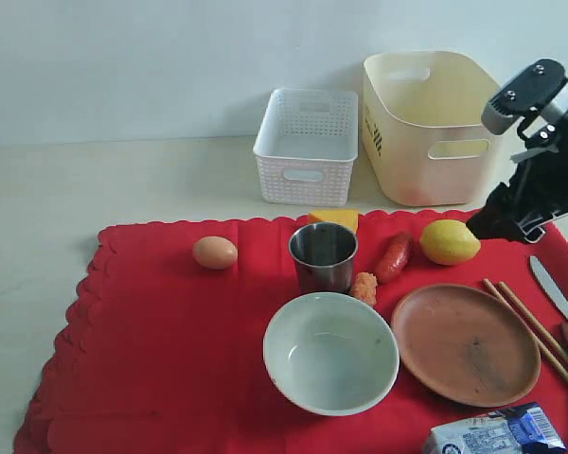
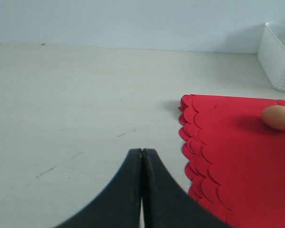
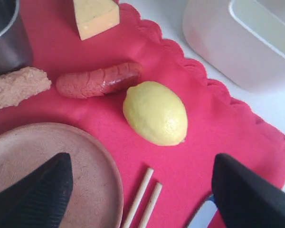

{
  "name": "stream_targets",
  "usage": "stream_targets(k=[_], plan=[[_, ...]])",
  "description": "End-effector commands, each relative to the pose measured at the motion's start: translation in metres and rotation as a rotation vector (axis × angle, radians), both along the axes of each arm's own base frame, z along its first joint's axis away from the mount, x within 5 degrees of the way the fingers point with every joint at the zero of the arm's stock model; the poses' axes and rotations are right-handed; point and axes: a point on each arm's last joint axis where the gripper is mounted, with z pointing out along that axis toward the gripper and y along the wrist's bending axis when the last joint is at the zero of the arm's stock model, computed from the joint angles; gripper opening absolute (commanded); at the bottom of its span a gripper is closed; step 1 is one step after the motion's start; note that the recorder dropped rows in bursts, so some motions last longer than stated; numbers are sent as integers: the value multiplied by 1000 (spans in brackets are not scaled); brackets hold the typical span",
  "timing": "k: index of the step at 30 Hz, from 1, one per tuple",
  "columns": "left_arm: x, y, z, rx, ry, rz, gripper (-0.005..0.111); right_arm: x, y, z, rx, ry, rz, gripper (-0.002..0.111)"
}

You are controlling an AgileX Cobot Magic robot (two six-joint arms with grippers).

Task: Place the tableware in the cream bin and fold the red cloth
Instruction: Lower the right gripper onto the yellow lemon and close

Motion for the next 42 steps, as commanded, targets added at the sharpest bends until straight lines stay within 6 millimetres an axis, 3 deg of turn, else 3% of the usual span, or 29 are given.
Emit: stream_targets(k=[1, 13, 22, 30, 33, 38, 41, 42], plan=[[0, 0, 0, -1, -14, -4, 0, 22, 5, -8, -14, 76, 127, 77], [0, 0, 0, -1, -14, -4, 0, 67, -1, -49, -171, 123, 299, 77], [0, 0, 0, -1, -14, -4, 0, 84, -1, -72, -191, 155, 353, 77], [0, 0, 0, -1, -14, -4, 0, 98, 24, -91, -209, 153, 421, 76], [0, 0, 0, -1, -14, -4, 0, 102, 32, -98, -214, 166, 416, 61], [0, 0, 0, -1, -14, -4, 0, 102, 29, -101, -275, 187, 407, 19], [0, 0, 0, -1, -14, -4, 0, 101, 29, -94, -263, 184, 354, 0], [0, 0, 0, -1, -14, -4, 0, 101, 29, -91, -257, 179, 337, 0]])
